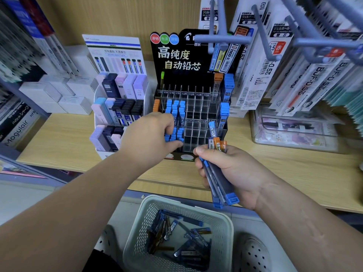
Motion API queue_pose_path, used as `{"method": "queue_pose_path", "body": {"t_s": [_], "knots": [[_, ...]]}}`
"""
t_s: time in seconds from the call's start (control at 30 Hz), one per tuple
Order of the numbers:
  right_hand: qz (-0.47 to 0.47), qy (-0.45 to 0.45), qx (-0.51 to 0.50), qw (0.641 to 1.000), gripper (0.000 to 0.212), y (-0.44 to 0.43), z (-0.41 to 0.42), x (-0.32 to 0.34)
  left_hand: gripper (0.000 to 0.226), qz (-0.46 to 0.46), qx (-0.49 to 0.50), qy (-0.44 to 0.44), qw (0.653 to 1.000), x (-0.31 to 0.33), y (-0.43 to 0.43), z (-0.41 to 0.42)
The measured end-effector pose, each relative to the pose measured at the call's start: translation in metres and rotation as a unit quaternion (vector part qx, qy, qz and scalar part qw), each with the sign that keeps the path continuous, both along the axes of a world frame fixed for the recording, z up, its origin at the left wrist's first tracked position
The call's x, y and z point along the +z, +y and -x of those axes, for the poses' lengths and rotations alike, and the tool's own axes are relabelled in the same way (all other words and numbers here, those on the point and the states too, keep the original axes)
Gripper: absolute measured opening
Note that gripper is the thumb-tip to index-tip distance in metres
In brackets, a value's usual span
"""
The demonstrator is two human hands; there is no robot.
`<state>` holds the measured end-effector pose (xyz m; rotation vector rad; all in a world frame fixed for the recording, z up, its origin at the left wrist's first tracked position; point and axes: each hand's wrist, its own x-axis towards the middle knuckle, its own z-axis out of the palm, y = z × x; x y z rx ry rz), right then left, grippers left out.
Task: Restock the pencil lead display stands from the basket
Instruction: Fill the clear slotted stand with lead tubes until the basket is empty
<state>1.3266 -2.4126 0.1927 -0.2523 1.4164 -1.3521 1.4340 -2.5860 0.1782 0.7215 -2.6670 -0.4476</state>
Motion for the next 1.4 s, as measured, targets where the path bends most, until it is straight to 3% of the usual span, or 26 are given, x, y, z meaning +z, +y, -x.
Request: {"method": "queue_pose_path", "body": {"t_s": [0.4,0.53,0.6,0.67,0.77,0.87,1.13,1.4], "knots": [[-0.001,0.006,0.013,1.0,0.01,0.003,0.0,0.001,0.033,-0.007,0.007,0.003,1.0,0.001,0.004,0.002],[0.003,0.005,0.033,0.999,0.009,0.004,0.0,0.002,0.024,-0.096,0.0,0.035,0.995,0.008,0.007,0.003],[0.012,-0.008,0.059,0.998,0.007,0.004,-0.001,0.003,0.013,-0.235,0.012,0.087,0.968,0.018,0.015,0.007],[0.017,-0.015,0.088,0.996,0.007,0.004,-0.003,0.004,0.006,-0.394,0.03,0.128,0.909,0.025,0.024,0.011],[0.018,-0.023,0.11,0.994,0.007,0.003,-0.007,0.006,0.01,-0.509,0.024,0.123,0.852,0.029,0.033,0.015],[0.02,-0.023,0.122,0.992,0.007,0.002,-0.008,0.007,0.011,-0.542,0.021,0.13,0.83,0.029,0.032,0.014],[0.023,-0.03,0.12,0.992,0.006,0.0,-0.006,0.012,0.011,-0.545,0.043,0.157,0.822,0.029,0.032,0.014],[0.03,-0.066,0.116,0.991,0.01,0.001,-0.005,0.012,0.008,-0.591,0.117,0.229,0.765,0.027,0.021,0.015]]}}
